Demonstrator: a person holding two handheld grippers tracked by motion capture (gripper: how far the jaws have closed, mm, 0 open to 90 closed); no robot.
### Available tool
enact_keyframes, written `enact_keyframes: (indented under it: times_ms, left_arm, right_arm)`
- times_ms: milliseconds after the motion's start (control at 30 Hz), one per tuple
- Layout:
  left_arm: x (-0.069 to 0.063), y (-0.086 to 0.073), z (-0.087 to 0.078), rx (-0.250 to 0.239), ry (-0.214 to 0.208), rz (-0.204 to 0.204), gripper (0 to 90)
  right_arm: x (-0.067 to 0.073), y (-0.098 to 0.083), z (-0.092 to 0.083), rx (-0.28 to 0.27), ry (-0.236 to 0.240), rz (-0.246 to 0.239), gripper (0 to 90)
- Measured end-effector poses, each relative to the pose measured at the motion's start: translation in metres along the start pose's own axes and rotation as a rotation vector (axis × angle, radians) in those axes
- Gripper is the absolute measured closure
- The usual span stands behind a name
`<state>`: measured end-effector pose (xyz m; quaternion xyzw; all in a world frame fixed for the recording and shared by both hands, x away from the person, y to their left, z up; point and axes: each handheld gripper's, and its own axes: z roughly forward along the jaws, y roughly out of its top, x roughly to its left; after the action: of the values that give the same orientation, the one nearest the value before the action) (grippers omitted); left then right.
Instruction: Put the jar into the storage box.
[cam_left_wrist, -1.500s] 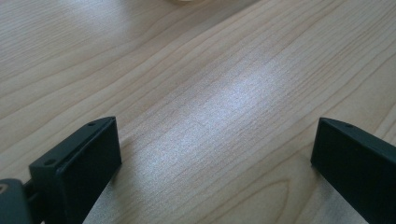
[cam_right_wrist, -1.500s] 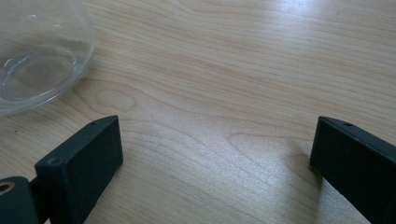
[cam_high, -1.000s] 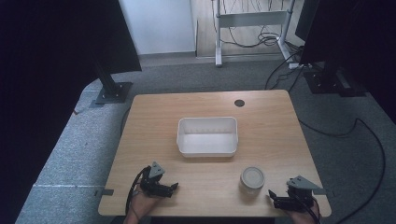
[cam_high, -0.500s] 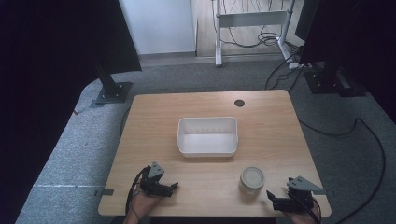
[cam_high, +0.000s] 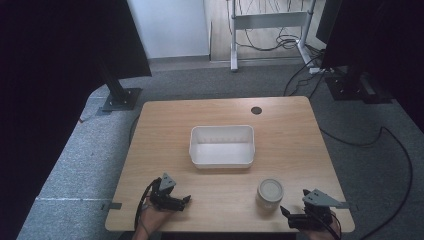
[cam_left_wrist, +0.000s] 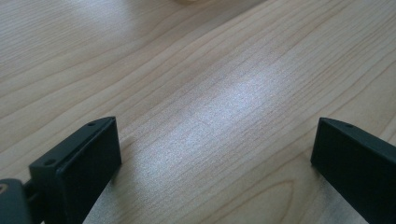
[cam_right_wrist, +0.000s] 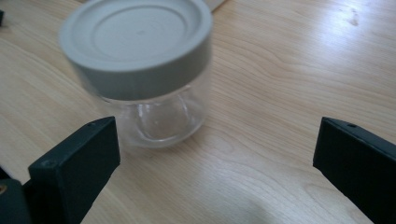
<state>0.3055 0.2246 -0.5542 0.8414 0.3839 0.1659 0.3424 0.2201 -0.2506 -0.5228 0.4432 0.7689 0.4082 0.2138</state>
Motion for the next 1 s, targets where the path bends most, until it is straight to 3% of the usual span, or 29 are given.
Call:
enact_keyframes:
  times_ms: [300,1000]
  left_arm:
    - [0.0,0.0,0.0,0.0,0.0,0.0,1.1]
    - [0.0,0.0,0.0,0.0,0.001,-0.001,1.1]
  right_arm:
    - [0.011,0.008,0.003,-0.011,0.056,-0.029,0.8]
    - [0.019,0.017,0.03,0.012,0.097,-0.04,0.4]
